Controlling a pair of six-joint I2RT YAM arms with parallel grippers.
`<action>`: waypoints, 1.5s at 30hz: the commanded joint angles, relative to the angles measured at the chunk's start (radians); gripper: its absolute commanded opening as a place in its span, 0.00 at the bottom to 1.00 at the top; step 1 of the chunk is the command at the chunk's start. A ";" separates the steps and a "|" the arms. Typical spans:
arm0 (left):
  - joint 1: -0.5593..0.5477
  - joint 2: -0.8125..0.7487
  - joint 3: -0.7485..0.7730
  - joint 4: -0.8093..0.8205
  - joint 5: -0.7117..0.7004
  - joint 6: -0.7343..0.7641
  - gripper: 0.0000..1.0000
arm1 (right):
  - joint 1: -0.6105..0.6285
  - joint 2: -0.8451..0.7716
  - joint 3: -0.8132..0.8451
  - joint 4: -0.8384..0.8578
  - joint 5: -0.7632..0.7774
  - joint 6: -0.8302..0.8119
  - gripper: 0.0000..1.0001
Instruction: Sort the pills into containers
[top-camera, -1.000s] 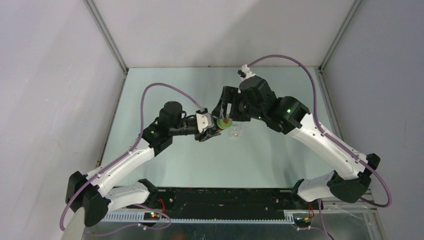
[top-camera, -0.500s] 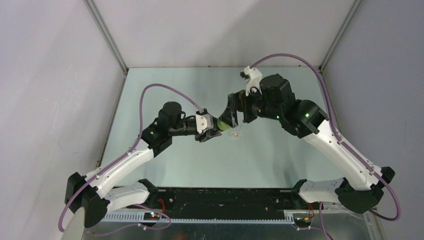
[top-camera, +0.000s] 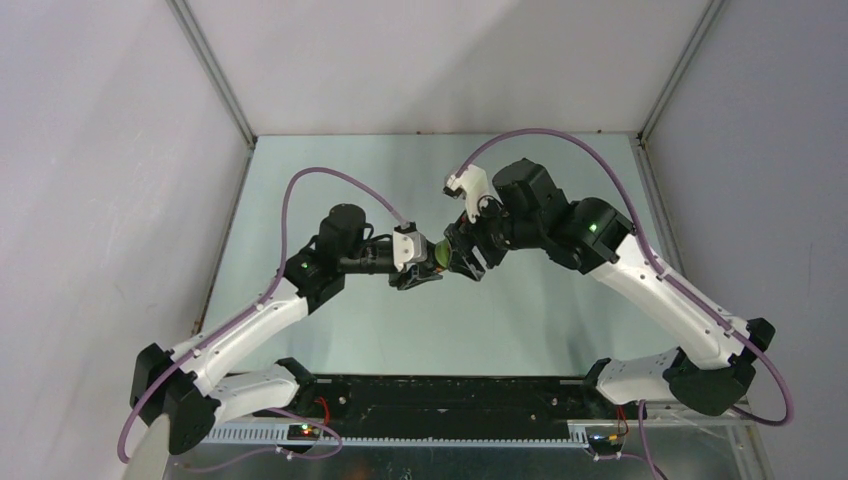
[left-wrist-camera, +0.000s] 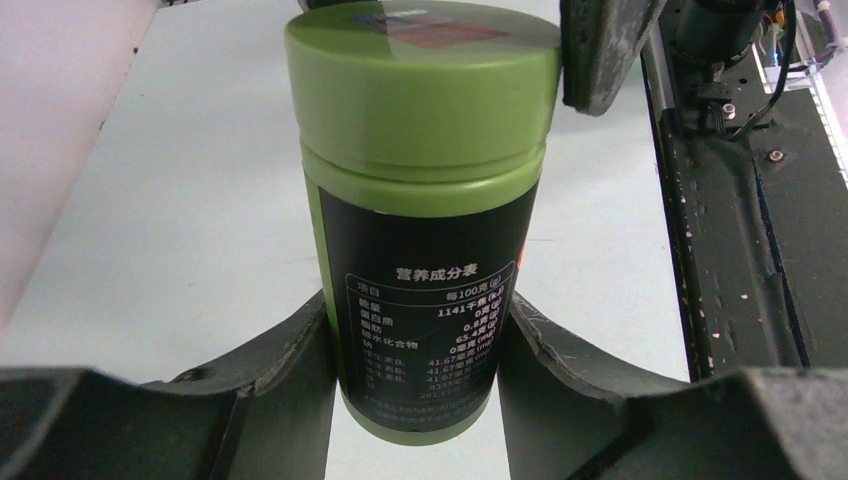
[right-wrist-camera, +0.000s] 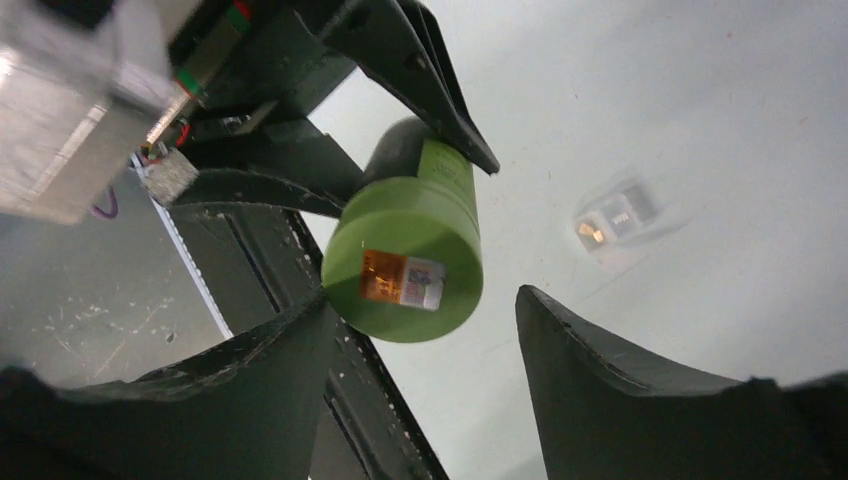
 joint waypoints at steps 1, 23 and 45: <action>-0.002 -0.001 0.053 0.013 0.050 0.017 0.00 | 0.031 -0.021 -0.003 0.148 0.045 0.021 0.67; -0.002 -0.045 -0.001 0.151 -0.068 -0.026 0.00 | 0.111 0.011 -0.047 0.170 0.566 0.961 0.27; -0.002 -0.059 0.020 0.038 -0.007 -0.001 0.00 | 0.073 -0.113 -0.077 0.153 0.110 0.148 0.88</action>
